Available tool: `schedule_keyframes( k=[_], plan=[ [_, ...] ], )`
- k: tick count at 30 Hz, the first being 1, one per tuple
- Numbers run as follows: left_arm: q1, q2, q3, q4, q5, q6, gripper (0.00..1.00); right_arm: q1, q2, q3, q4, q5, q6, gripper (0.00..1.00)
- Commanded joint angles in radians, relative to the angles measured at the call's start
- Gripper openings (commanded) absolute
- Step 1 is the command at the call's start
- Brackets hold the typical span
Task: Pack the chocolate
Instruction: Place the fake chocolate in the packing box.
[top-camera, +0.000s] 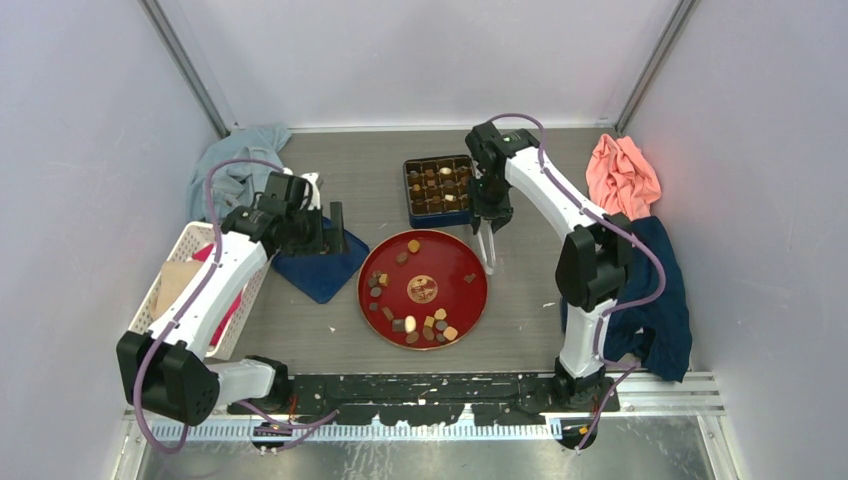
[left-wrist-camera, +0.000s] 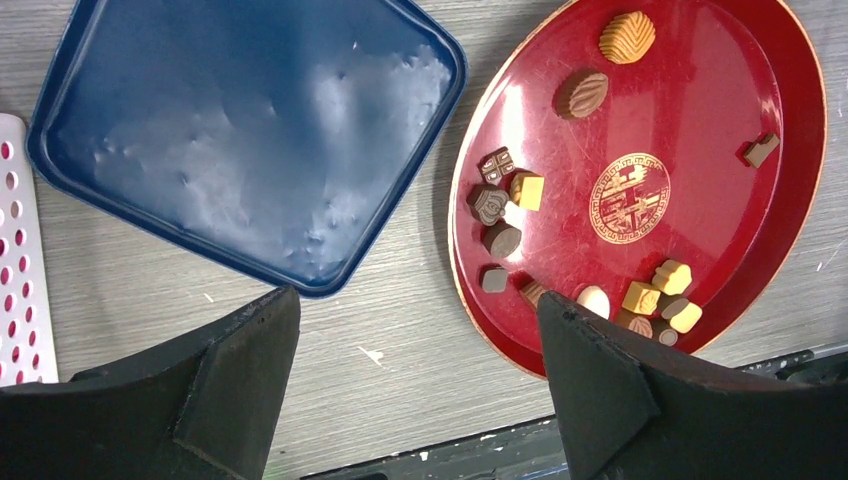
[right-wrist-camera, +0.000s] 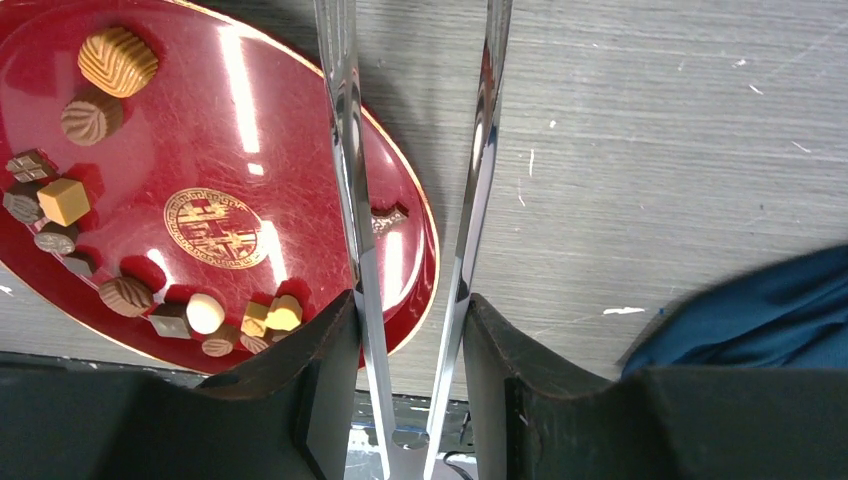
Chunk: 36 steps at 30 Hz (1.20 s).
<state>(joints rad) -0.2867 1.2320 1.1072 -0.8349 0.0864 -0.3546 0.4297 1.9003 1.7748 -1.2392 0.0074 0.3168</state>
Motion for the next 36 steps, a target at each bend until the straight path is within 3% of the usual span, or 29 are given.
schedule_keyframes(
  k=[1,8,36],
  plan=[
    [0.004,0.025,0.017,0.031,-0.013,0.028,0.89,-0.002,0.025,0.074,-0.018,-0.070,-0.033,0.26],
    [0.004,0.073,0.080,0.048,-0.006,0.048,0.89,-0.004,0.079,0.110,-0.037,-0.045,-0.035,0.26],
    [0.004,0.018,0.007,0.103,-0.016,0.039,0.89,-0.029,0.202,0.220,-0.055,0.007,-0.050,0.30]
  ],
)
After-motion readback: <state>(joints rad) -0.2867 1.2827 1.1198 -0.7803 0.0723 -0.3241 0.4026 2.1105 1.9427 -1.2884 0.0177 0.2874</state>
